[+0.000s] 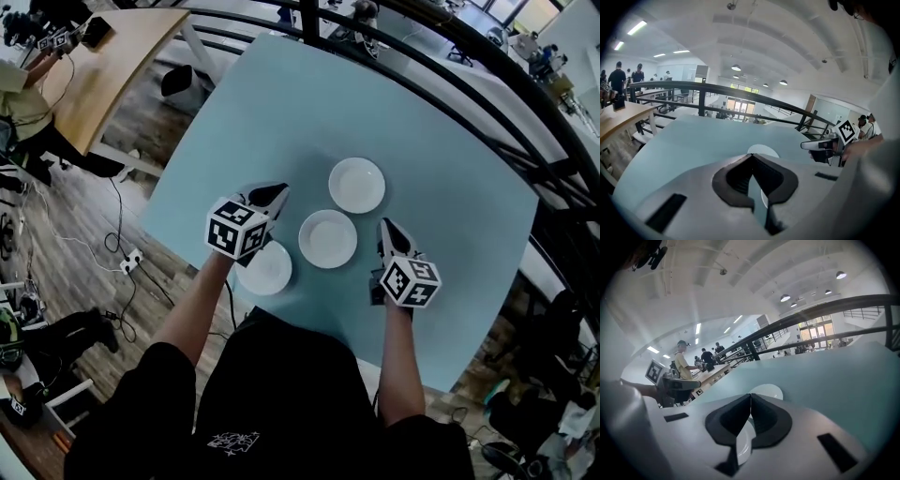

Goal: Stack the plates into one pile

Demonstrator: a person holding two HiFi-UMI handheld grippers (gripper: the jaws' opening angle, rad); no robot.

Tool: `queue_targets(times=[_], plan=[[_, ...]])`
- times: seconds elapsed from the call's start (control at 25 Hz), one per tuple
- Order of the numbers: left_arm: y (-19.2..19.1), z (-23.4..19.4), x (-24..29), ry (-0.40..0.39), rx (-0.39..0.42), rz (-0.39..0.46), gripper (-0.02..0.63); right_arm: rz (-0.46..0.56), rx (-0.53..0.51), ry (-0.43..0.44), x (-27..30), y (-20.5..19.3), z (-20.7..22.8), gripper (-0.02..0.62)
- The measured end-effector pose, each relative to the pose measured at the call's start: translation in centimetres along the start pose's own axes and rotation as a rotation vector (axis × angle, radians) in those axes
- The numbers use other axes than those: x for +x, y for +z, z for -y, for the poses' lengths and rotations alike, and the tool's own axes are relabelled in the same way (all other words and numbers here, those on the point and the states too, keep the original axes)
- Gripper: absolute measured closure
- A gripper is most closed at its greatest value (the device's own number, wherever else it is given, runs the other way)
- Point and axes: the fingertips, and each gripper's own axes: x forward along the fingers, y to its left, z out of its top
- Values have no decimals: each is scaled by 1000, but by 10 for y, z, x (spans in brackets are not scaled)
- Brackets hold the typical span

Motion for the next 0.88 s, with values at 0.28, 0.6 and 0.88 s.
queue_targets(times=[0.28,0.6,0.88], plan=[[-39,4,16,-78,0,-118,598,-52,50,-20,1,-35,-1,588],[-67,7,41,-135,-17,-216,598,-86,95,-54,5,-58,10,588],[-84,17,59,-197,-16,-305,597,-129,164,-39,10,-76,14,588]])
